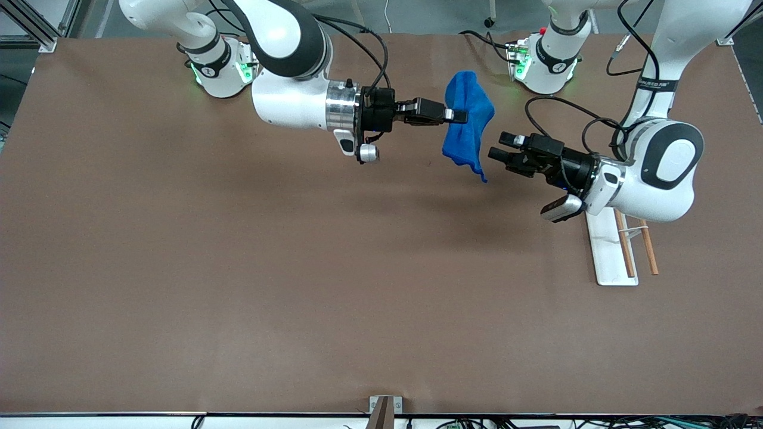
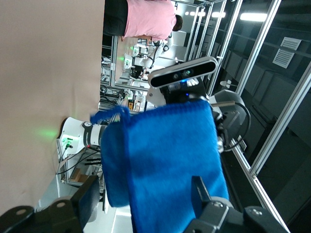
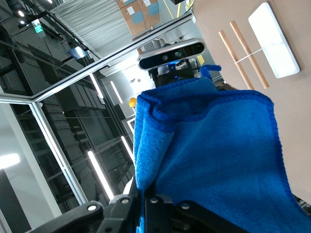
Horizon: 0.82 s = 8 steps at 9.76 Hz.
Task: Right arm passes towel to left arm to hang
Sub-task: 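Grasp the hanging towel with the left gripper beside the right gripper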
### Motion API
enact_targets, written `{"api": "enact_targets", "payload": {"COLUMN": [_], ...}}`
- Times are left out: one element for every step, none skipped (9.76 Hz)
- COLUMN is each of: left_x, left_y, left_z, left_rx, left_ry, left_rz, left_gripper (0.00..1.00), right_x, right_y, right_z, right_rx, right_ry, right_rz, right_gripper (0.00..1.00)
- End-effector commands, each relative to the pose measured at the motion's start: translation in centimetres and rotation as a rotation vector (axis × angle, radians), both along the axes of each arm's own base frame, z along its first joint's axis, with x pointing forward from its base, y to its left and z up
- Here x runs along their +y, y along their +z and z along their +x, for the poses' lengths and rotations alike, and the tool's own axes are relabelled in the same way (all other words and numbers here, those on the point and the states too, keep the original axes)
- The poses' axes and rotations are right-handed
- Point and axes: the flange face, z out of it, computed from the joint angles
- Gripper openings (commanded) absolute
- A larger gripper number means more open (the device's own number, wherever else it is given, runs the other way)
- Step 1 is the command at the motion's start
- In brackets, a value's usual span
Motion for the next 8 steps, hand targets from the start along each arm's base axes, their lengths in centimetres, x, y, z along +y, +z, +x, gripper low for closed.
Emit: {"api": "enact_targets", "payload": {"left_x": [-2.2, -2.1, -2.0, -1.9, -1.8, -1.1, -0.7, -0.5], "left_y": [-2.4, -2.2, -2.1, -1.7, -1.4, -1.0, -0.8, -0.7], "left_z": [-0.6, -0.5, -0.7, -0.8, -1.0, -1.0, -1.0, -0.9], "left_rx": [0.005, 0.003, 0.005, 0.003, 0.011, 0.015, 0.016, 0.015], "left_ry": [0.031, 0.042, 0.041, 0.035, 0.018, 0.011, 0.008, 0.010], "left_rz": [-0.001, -0.007, -0.009, -0.016, -0.033, -0.048, -0.062, -0.063], "left_gripper": [0.74, 0.74, 0.74, 0.74, 0.72, 0.71, 0.71, 0.69], "right_x": [0.4, 0.8, 0.8, 0.9, 0.9, 0.9, 0.8, 0.8], "right_y": [0.4, 0.4, 0.2, 0.0, -0.1, -0.1, -0.2, -0.2], "right_z": [-0.6, -0.9, -0.9, -0.9, -0.9, -0.9, -0.9, -0.9], "right_rx": [-0.016, -0.021, -0.020, -0.020, -0.019, -0.019, -0.018, -0.018], "right_ry": [-0.038, -0.043, -0.045, -0.043, -0.045, -0.043, -0.046, -0.046], "right_rz": [0.051, 0.067, 0.066, 0.064, 0.062, 0.062, 0.060, 0.060], "right_gripper": [0.01, 0.01, 0.01, 0.01, 0.01, 0.01, 0.01, 0.01]}}
